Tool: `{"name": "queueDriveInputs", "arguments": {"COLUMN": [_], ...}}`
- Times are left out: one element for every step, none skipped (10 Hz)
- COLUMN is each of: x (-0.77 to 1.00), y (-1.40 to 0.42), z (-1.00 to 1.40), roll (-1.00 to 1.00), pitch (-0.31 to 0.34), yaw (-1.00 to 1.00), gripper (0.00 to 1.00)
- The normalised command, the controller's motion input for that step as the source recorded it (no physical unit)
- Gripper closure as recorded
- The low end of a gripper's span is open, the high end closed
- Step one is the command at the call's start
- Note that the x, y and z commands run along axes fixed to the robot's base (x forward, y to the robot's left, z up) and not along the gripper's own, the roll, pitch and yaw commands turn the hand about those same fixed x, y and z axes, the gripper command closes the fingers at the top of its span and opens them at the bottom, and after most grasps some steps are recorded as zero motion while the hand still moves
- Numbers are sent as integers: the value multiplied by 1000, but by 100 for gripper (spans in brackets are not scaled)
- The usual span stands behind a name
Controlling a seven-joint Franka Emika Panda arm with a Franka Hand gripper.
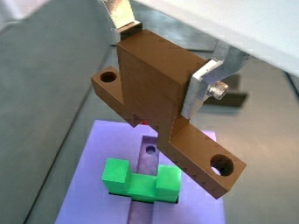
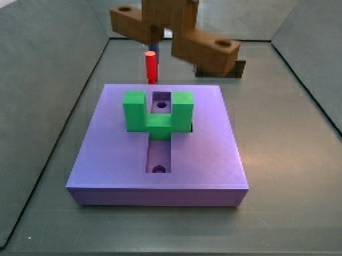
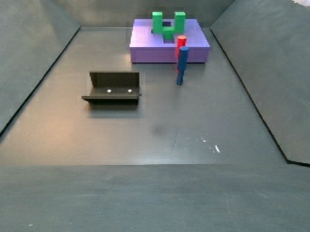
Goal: Pick up the brown object. Move up. Move to above the board. Insert the brown object.
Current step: Insert the brown object.
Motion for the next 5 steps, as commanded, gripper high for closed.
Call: {"name": "queueDriveInputs", "arguments": {"x": [-54,-54,-34,0,0], "y": [-66,-69,-63,-46,-3], "z": [-234,-234,-263,-274,-269], "roll": [-177,-173,-143,-110,-61], "pitch": [-220,-220,-177,-133,-74], "yaw": [-934,-934,-960,-997,-1000], "gripper": [100,100,100,100,100]}}
